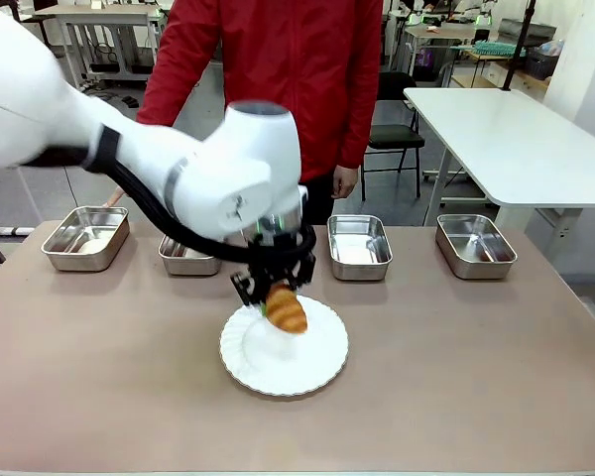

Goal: Place the bread in the container.
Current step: Place the Butter Roll into the Airtight Container indicated by the human.

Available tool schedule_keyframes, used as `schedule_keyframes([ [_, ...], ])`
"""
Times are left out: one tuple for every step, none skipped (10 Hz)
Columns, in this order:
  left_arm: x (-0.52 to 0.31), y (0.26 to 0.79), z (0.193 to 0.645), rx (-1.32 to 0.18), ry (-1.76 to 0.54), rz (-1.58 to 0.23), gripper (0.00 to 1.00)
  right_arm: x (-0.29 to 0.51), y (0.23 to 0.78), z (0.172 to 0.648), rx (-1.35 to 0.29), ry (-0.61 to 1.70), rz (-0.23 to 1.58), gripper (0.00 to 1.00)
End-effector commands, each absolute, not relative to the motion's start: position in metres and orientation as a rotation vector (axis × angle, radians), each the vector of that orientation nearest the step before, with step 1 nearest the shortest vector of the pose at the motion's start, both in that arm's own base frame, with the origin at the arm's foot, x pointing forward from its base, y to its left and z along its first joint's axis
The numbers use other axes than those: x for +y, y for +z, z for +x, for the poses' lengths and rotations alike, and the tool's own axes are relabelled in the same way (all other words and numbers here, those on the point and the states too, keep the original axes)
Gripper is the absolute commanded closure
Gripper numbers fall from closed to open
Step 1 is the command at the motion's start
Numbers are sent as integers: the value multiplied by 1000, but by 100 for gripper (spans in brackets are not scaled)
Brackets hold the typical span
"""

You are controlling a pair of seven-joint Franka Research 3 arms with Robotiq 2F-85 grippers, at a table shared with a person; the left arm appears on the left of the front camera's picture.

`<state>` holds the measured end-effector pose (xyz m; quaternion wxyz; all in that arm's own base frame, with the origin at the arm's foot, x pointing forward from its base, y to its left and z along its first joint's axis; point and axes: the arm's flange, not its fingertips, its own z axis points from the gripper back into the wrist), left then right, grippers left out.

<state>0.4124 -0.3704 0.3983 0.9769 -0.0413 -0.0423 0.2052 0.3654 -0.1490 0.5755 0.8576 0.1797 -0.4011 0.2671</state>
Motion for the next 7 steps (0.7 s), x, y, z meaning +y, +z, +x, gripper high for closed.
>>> schedule_keyframes([
  [-327, 468, 414, -66, 324, -52, 45, -149, 576, 367, -868, 569, 394, 0],
  [-299, 503, 418, -64, 254, -79, 45, -149, 576, 367, -868, 569, 394, 0],
  [-266, 530, 427, -14, 133, -82, 45, -149, 576, 367, -868, 569, 394, 0],
  [-236, 546, 433, 50, 24, -90, 45, -149, 576, 367, -868, 569, 394, 0],
  [-195, 566, 442, 72, -28, -55, 45, -149, 576, 367, -868, 569, 394, 0],
  [-169, 576, 446, 58, -104, -39, 45, -149, 576, 367, -868, 569, 394, 0],
  [-139, 581, 454, 39, -141, -29, 45, -149, 576, 367, -868, 569, 394, 0],
])
